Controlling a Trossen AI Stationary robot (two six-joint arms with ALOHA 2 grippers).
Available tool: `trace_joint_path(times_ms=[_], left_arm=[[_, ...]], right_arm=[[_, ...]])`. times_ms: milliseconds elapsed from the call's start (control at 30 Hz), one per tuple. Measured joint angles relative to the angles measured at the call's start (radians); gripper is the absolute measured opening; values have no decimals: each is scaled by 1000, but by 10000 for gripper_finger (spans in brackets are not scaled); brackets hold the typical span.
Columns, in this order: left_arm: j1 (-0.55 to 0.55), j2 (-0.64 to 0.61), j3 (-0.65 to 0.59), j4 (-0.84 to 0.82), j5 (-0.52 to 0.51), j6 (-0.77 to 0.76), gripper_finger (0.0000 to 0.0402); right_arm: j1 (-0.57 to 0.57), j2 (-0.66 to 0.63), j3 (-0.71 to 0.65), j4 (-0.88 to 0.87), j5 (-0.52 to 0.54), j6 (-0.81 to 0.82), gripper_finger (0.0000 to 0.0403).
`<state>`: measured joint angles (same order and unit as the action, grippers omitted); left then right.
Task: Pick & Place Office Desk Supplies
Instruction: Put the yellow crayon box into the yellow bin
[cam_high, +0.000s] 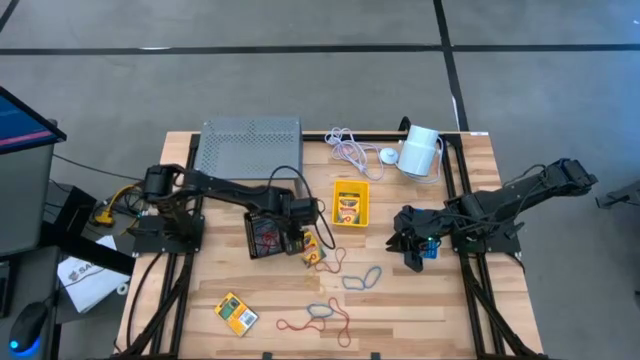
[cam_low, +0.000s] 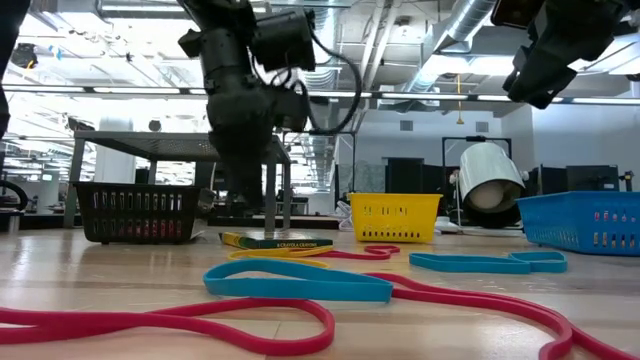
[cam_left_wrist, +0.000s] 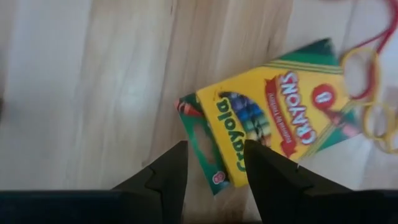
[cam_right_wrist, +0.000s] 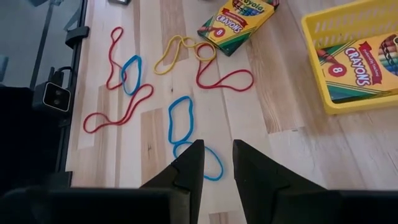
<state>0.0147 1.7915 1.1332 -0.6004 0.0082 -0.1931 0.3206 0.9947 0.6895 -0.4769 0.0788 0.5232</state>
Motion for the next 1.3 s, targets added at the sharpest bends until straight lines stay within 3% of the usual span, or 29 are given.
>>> trace_joint_path(times_ms=[1033, 1300], left_arm=[[44, 24, 0, -2, 42, -3, 152], [46, 85, 0, 7, 79, -7, 152]], right_arm=[[10, 0, 0, 1, 0, 0, 81], [27, 0, -1, 21, 0, 0, 81]])
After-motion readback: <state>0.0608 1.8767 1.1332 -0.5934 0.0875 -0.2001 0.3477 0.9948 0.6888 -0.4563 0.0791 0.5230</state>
